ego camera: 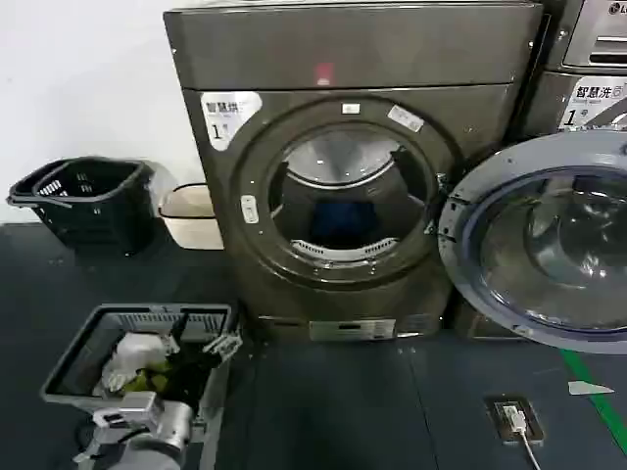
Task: Grasp the clothes from the dryer.
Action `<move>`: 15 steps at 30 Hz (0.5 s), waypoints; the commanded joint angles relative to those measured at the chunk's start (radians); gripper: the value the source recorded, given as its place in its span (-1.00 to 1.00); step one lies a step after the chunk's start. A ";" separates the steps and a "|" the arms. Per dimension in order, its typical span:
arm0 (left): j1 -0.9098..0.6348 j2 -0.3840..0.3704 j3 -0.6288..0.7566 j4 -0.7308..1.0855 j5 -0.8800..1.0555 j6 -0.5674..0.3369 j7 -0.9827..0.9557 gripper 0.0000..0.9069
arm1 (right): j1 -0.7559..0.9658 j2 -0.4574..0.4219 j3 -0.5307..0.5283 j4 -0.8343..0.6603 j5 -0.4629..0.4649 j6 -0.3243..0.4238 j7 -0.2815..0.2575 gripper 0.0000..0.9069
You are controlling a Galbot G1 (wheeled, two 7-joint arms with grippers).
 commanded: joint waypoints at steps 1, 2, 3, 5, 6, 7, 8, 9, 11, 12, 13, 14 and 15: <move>0.000 -0.001 0.002 -0.003 0.002 -0.002 0.006 1.00 | 0.004 -0.001 -0.010 0.002 0.062 0.018 0.002 1.00; 0.000 -0.001 0.001 -0.004 0.002 -0.003 0.007 1.00 | 0.006 -0.001 -0.012 0.008 0.065 0.016 0.007 1.00; 0.000 -0.001 0.001 -0.004 0.002 -0.003 0.007 1.00 | 0.006 -0.001 -0.011 0.009 0.064 0.016 0.009 1.00; 0.001 0.003 -0.001 -0.002 0.002 -0.004 0.009 1.00 | 0.005 -0.001 -0.007 0.003 0.062 0.018 0.010 1.00; 0.000 0.002 -0.002 -0.001 0.003 -0.004 0.009 1.00 | 0.005 -0.001 -0.007 0.001 0.062 0.019 0.010 1.00; -0.003 0.000 -0.001 0.001 0.004 -0.004 0.009 1.00 | 0.006 -0.001 -0.006 0.001 0.062 0.019 0.010 1.00; -0.004 -0.002 0.000 0.000 0.004 -0.002 0.012 1.00 | 0.007 0.001 -0.007 0.003 0.062 0.019 0.009 1.00; -0.003 -0.003 0.002 -0.001 0.004 -0.002 0.014 1.00 | 0.007 0.002 -0.007 0.004 0.061 0.019 0.008 1.00; -0.003 -0.005 0.003 -0.001 0.006 -0.002 0.017 1.00 | 0.005 0.002 -0.004 0.001 0.061 0.019 0.006 1.00; -0.004 -0.007 0.004 0.000 0.008 -0.002 0.017 1.00 | 0.002 0.001 -0.004 0.001 0.060 0.020 0.007 1.00; -0.005 -0.011 0.004 0.000 0.009 -0.003 0.018 1.00 | -0.001 0.001 -0.002 0.002 0.060 0.020 0.006 1.00; -0.005 -0.014 0.004 0.000 0.010 -0.002 0.018 1.00 | -0.001 -0.001 -0.001 0.005 0.061 0.020 0.006 1.00; -0.004 -0.014 0.004 -0.001 0.011 -0.002 0.019 1.00 | 0.000 -0.003 -0.002 0.006 0.061 0.019 0.006 1.00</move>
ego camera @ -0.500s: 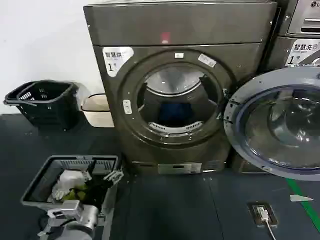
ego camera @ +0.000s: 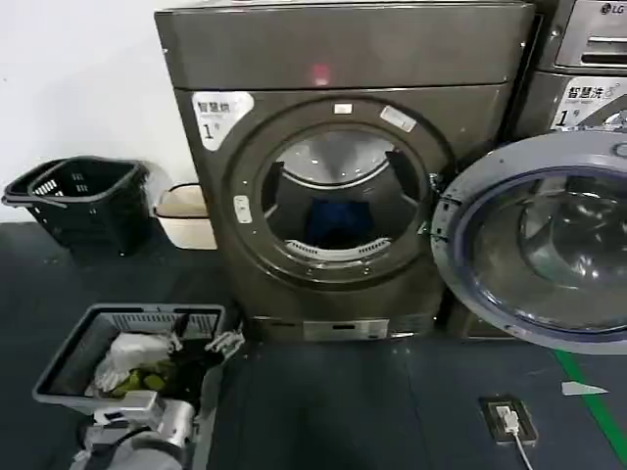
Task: Grasp the clothes from the dryer.
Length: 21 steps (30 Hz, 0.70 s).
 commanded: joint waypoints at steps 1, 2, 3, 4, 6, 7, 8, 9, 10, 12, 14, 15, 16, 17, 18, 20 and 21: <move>0.002 -0.001 0.001 0.000 0.001 0.001 0.003 1.00 | -0.002 0.000 0.001 0.002 0.011 0.002 0.001 1.00; 0.004 -0.001 0.000 -0.001 0.002 0.000 0.004 1.00 | 0.001 -0.001 -0.001 0.001 0.010 0.003 0.000 1.00; 0.004 0.000 0.000 -0.001 0.003 0.001 0.005 1.00 | 0.003 0.000 -0.003 0.000 0.010 0.003 0.000 1.00; 0.005 0.001 0.000 -0.001 0.003 0.001 0.005 1.00 | 0.004 0.001 -0.005 0.001 0.010 0.003 0.000 1.00; 0.007 0.000 -0.002 -0.005 0.003 0.001 0.006 1.00 | 0.006 0.001 -0.004 0.000 0.010 0.002 -0.001 1.00; 0.009 0.000 -0.003 -0.007 0.002 0.001 0.006 1.00 | 0.005 -0.001 -0.003 0.000 0.010 0.002 -0.002 1.00; 0.010 0.001 -0.003 -0.010 0.002 0.001 0.007 1.00 | 0.004 -0.002 -0.001 -0.001 0.010 0.002 -0.003 1.00; 0.011 0.000 -0.003 -0.012 0.002 0.001 0.008 1.00 | 0.004 -0.004 0.000 -0.002 0.011 0.002 -0.003 1.00; 0.011 -0.001 -0.003 -0.012 0.002 0.001 0.008 1.00 | 0.003 -0.004 0.000 -0.002 0.011 0.002 -0.003 1.00; 0.012 -0.002 -0.002 -0.012 0.003 0.001 0.008 1.00 | 0.001 -0.002 0.000 -0.001 0.011 0.002 -0.005 1.00; 0.014 -0.002 -0.001 -0.016 0.003 0.001 0.009 1.00 | -0.002 -0.002 0.002 -0.003 0.011 0.001 -0.005 1.00; 0.015 -0.001 -0.001 -0.017 0.003 0.002 0.009 1.00 | -0.003 -0.002 0.003 -0.002 0.011 0.001 -0.006 1.00; 0.016 -0.002 -0.001 -0.017 0.003 0.002 0.010 1.00 | -0.005 -0.002 0.004 -0.001 0.011 0.002 -0.008 1.00; 0.017 -0.002 -0.001 -0.017 0.003 0.002 0.010 1.00 | -0.006 -0.003 0.004 -0.001 0.011 0.002 -0.009 1.00; 0.019 -0.002 0.000 -0.018 0.004 0.002 0.010 1.00 | -0.005 -0.004 0.003 -0.001 0.011 0.001 -0.009 1.00; 0.021 -0.002 0.000 -0.018 0.005 0.002 0.011 1.00 | -0.004 -0.004 0.001 0.000 0.011 0.001 -0.009 1.00; 0.022 -0.002 -0.001 -0.019 0.005 0.002 0.010 1.00 | -0.003 -0.003 0.000 0.000 0.011 0.002 -0.011 1.00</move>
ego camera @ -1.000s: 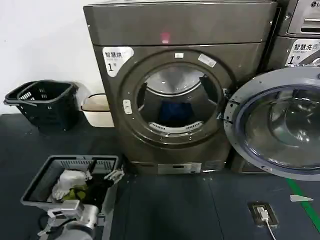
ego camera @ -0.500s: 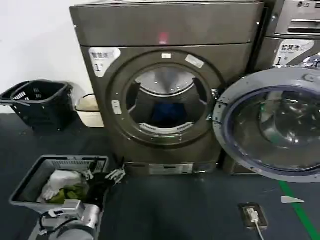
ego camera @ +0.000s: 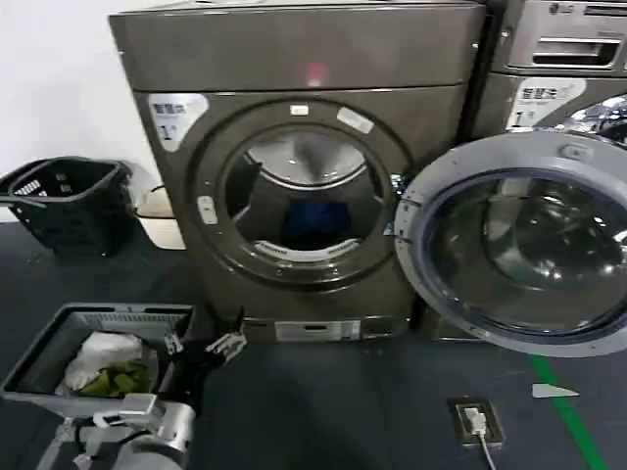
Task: Grasp the clothes from the dryer.
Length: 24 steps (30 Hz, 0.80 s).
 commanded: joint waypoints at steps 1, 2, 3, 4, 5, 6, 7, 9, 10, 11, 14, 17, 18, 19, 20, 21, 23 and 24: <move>0.002 0.000 -0.001 -0.002 -0.002 0.001 0.000 1.00 | -0.001 0.000 0.000 0.000 0.001 0.001 0.001 1.00; 0.005 -0.001 -0.001 -0.005 -0.007 0.002 0.000 1.00 | 0.000 0.001 0.000 0.000 0.001 0.001 -0.001 1.00; 0.006 -0.002 -0.002 -0.007 -0.006 0.002 0.000 1.00 | 0.001 0.000 0.000 0.000 0.001 0.001 -0.003 1.00; 0.007 -0.003 -0.002 -0.007 -0.005 0.001 0.000 1.00 | 0.001 0.000 0.000 0.000 0.001 0.001 -0.003 1.00; 0.007 -0.003 -0.004 -0.007 -0.004 0.001 0.000 1.00 | 0.002 0.000 0.001 -0.001 0.001 0.001 -0.004 1.00; 0.008 -0.003 -0.004 -0.007 -0.003 0.001 0.000 1.00 | 0.002 0.000 0.002 -0.002 0.001 0.001 -0.006 1.00; 0.009 -0.002 -0.005 -0.007 -0.003 0.001 0.000 1.00 | 0.003 0.000 0.002 -0.003 0.001 0.001 -0.006 1.00; 0.009 -0.003 -0.006 -0.009 -0.004 0.001 0.000 1.00 | 0.007 0.001 0.000 -0.002 -0.001 0.001 -0.008 1.00; 0.009 -0.004 -0.006 -0.009 -0.004 0.001 0.000 1.00 | 0.009 0.001 -0.002 -0.001 -0.001 0.001 -0.008 1.00; 0.009 -0.005 -0.006 -0.009 -0.003 0.001 0.000 1.00 | 0.010 0.000 -0.003 0.000 -0.001 0.000 -0.009 1.00; 0.010 -0.007 -0.005 -0.009 -0.003 0.001 0.000 1.00 | 0.010 -0.002 -0.003 -0.003 -0.003 0.001 -0.010 1.00; 0.008 -0.008 -0.007 -0.008 -0.004 0.002 0.000 1.00 | 0.012 -0.005 -0.004 0.001 -0.003 0.000 -0.012 1.00; 0.008 -0.004 -0.006 -0.006 -0.003 0.002 -0.001 1.00 | 0.012 -0.008 -0.002 -0.001 -0.003 0.000 -0.012 1.00; 0.008 0.000 -0.005 -0.005 -0.002 0.001 0.000 1.00 | 0.012 -0.011 -0.001 -0.003 -0.003 0.000 -0.013 1.00; 0.006 0.001 -0.005 -0.003 -0.003 0.001 0.000 1.00 | 0.011 -0.013 0.002 -0.006 -0.004 0.000 -0.013 1.00; 0.003 0.001 -0.006 -0.003 -0.004 0.002 0.000 1.00 | 0.010 -0.012 0.004 -0.008 -0.004 0.001 -0.014 1.00; 0.002 0.000 -0.008 -0.003 -0.005 0.002 0.000 1.00 | 0.012 -0.008 0.002 -0.005 -0.004 0.001 -0.014 1.00; 0.002 0.000 -0.008 -0.004 -0.005 0.002 0.000 1.00 | 0.015 -0.005 -0.001 -0.002 -0.004 0.002 -0.012 1.00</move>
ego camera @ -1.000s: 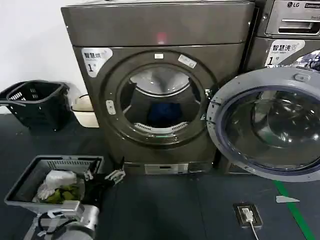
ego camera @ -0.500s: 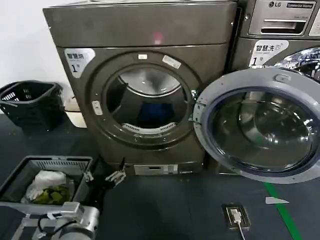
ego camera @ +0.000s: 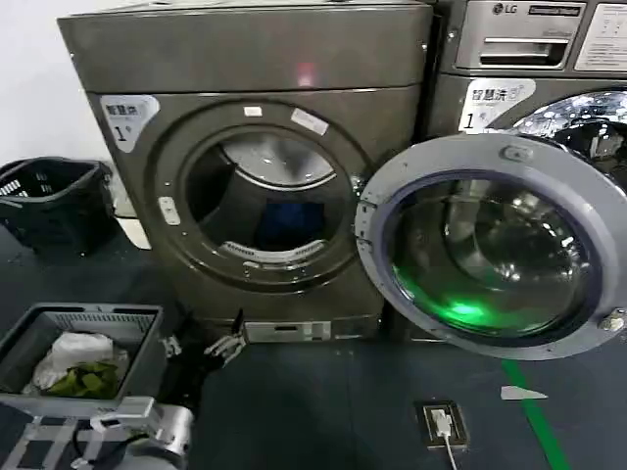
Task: Grasp the clothes from the dryer.
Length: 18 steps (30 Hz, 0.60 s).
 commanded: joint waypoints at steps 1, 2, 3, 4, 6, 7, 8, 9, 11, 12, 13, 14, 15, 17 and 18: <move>0.001 0.002 -0.001 0.000 -0.002 0.001 0.000 1.00 | 0.001 0.001 0.000 -0.001 0.000 -0.001 0.001 1.00; 0.001 0.004 -0.001 -0.002 -0.002 0.000 0.000 1.00 | 0.002 0.003 -0.004 0.001 0.001 0.009 0.000 1.00; 0.001 0.006 -0.001 -0.001 -0.002 0.001 0.000 1.00 | 0.002 0.003 -0.006 0.003 -0.001 0.022 -0.002 1.00; 0.000 0.008 -0.001 -0.001 -0.002 0.001 0.001 1.00 | 0.002 0.003 -0.006 0.003 -0.012 0.028 -0.010 1.00; -0.001 0.009 -0.002 -0.001 -0.003 0.002 0.001 1.00 | 0.002 0.000 -0.005 0.001 -0.005 0.044 -0.013 1.00; -0.002 0.008 -0.003 -0.001 -0.003 0.002 0.001 1.00 | 0.002 0.001 -0.007 0.001 -0.003 0.052 -0.015 1.00; -0.001 0.006 -0.003 -0.001 -0.003 0.001 0.001 1.00 | 0.004 0.002 -0.007 0.003 -0.001 0.051 -0.016 1.00; 0.000 0.005 -0.005 -0.003 -0.003 0.001 0.001 1.00 | 0.006 0.003 -0.008 0.006 0.006 0.052 -0.015 1.00; 0.001 0.006 -0.011 -0.005 -0.005 0.000 0.001 1.00 | 0.006 0.004 -0.011 0.007 0.007 0.060 -0.023 1.00; 0.000 0.007 -0.018 -0.005 -0.006 0.000 0.002 1.00 | 0.006 0.006 -0.017 0.006 0.001 0.078 -0.041 1.00; -0.002 0.008 -0.022 -0.002 -0.005 -0.001 0.002 1.00 | 0.007 0.007 -0.020 0.009 -0.001 0.084 -0.044 1.00; -0.004 0.009 -0.026 0.000 -0.006 -0.002 0.002 1.00 | 0.009 0.007 -0.023 0.012 0.001 0.087 -0.043 1.00; -0.004 0.011 -0.028 0.000 -0.007 -0.002 0.002 1.00 | 0.010 0.006 -0.024 0.012 0.002 0.090 -0.043 1.00; -0.004 0.013 -0.033 -0.002 -0.007 -0.003 0.002 1.00 | 0.008 0.005 -0.024 0.011 0.002 0.098 -0.047 1.00; -0.004 0.013 -0.033 -0.002 -0.006 -0.003 0.002 1.00 | 0.006 0.005 -0.024 0.010 0.004 0.107 -0.050 1.00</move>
